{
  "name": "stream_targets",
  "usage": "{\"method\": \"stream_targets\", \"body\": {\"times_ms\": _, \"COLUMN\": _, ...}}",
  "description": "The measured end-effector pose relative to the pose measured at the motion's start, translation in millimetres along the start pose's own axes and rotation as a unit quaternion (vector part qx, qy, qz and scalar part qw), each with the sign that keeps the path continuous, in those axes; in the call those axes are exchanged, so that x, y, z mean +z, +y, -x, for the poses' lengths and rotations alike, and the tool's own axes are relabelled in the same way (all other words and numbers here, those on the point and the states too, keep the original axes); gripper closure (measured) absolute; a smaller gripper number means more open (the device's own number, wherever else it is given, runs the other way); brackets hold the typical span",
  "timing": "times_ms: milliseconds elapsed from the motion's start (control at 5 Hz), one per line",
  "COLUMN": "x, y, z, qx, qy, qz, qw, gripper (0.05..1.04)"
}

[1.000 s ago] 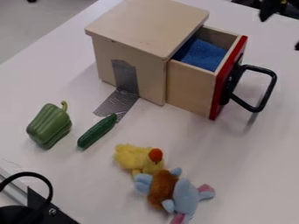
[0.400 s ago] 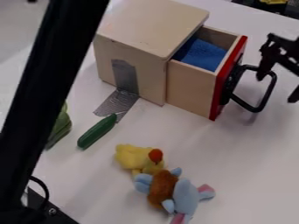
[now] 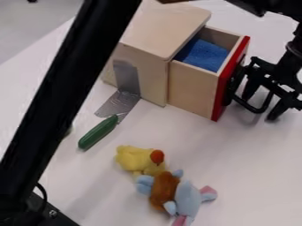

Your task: Close the drawer

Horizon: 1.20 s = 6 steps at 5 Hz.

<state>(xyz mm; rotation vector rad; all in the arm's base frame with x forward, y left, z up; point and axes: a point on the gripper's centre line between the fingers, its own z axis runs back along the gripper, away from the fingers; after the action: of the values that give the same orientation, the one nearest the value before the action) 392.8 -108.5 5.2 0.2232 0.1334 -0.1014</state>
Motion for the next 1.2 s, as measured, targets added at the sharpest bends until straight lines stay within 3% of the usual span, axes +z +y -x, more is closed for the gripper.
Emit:
{"method": "stream_targets", "body": {"times_ms": 200, "x": -5, "y": 2, "z": 4, "qx": 0.002, "qy": 0.006, "qz": -0.003, "qw": 1.0000, "gripper": 0.692}}
{"method": "stream_targets", "body": {"times_ms": 400, "x": -10, "y": 21, "z": 18, "qx": 0.021, "qy": 0.022, "qz": -0.016, "qw": 0.9994, "gripper": 0.907}}
{"method": "stream_targets", "body": {"times_ms": 600, "x": -20, "y": 66, "z": 34, "qx": 0.050, "qy": 0.035, "qz": -0.027, "qw": 0.9978, "gripper": 0.954}}
{"method": "stream_targets", "body": {"times_ms": 1000, "x": -18, "y": 92, "z": 55, "qx": 0.061, "qy": 0.006, "qz": -0.027, "qw": 0.9978, "gripper": 0.939}}
{"method": "stream_targets", "body": {"times_ms": 1200, "x": -28, "y": 90, "z": 73, "qx": 0.051, "qy": 0.030, "qz": -0.012, "qw": 0.9982, "gripper": 0.733}}
